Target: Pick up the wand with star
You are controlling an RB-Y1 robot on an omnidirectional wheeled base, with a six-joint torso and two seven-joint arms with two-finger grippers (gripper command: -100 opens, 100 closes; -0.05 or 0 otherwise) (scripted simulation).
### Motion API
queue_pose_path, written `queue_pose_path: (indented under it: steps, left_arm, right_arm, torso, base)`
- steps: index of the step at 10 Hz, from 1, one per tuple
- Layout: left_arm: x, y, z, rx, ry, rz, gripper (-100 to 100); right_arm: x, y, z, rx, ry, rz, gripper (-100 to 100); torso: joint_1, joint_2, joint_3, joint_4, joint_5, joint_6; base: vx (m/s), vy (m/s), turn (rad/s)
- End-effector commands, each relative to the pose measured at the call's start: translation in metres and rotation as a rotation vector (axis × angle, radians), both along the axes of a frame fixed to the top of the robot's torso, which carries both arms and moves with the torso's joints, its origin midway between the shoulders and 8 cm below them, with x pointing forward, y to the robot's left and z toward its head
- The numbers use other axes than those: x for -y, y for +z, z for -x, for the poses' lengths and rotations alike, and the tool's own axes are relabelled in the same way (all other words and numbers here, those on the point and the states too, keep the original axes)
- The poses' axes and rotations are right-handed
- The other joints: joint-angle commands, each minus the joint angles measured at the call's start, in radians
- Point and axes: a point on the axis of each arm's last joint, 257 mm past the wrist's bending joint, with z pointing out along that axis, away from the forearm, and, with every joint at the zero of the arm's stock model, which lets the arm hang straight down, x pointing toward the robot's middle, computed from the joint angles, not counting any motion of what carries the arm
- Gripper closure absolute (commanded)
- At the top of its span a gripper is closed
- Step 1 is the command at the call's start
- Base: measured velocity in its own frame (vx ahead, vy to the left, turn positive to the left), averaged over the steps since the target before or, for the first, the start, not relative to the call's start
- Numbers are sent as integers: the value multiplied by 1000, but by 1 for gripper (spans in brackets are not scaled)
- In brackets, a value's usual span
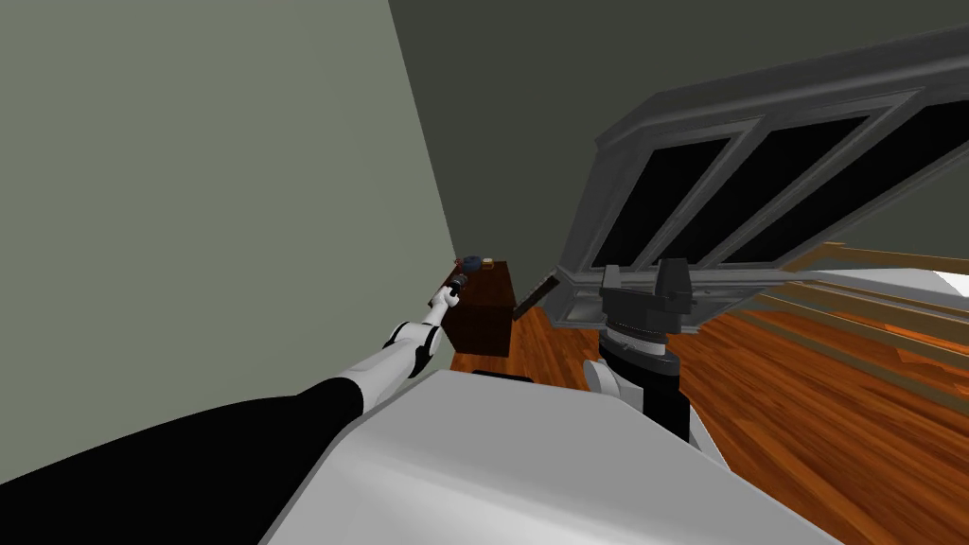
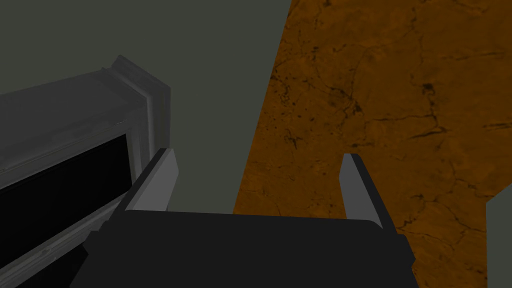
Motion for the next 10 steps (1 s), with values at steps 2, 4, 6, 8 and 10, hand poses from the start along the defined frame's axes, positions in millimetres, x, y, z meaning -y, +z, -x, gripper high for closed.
queue_pose_path:
  steps: [2, 4, 6, 8, 10]
  left_arm:
    - [-16, -13, 9, -32, 33, -38, 100]
    - [-19, -5, 8, -24, 63, -2, 100]
    - [-33, -16, 18, -45, 85, -51, 100]
    - [-32, -6, 16, -28, 115, 0, 100]
    - [-41, -13, 26, -39, 132, -54, 100]
  right_arm:
    - [0, 0, 0, 0, 0, 0, 0]
    - [0, 0, 0, 0, 0, 0, 0]
    - [0, 0, 0, 0, 0, 0, 0]
    - [0, 0, 0, 0, 0, 0, 0]
    - [0, 0, 0, 0, 0, 0, 0]
  torso:
    - [-2, -1, -1, 0, 0, 0]
    - [1, -3, -2, -2, 1, 3]
    - [-3, -4, -3, -2, 0, 2]
    - [-1, -4, -3, -3, 1, 4]
    - [-2, -6, -4, -3, 2, 2]
  base:
    - [-10, 31, -120]
    - [-23, 63, -89]
    - [-14, 15, -97]
    - [-23, 54, -109]
    - [-9, 34, -118]
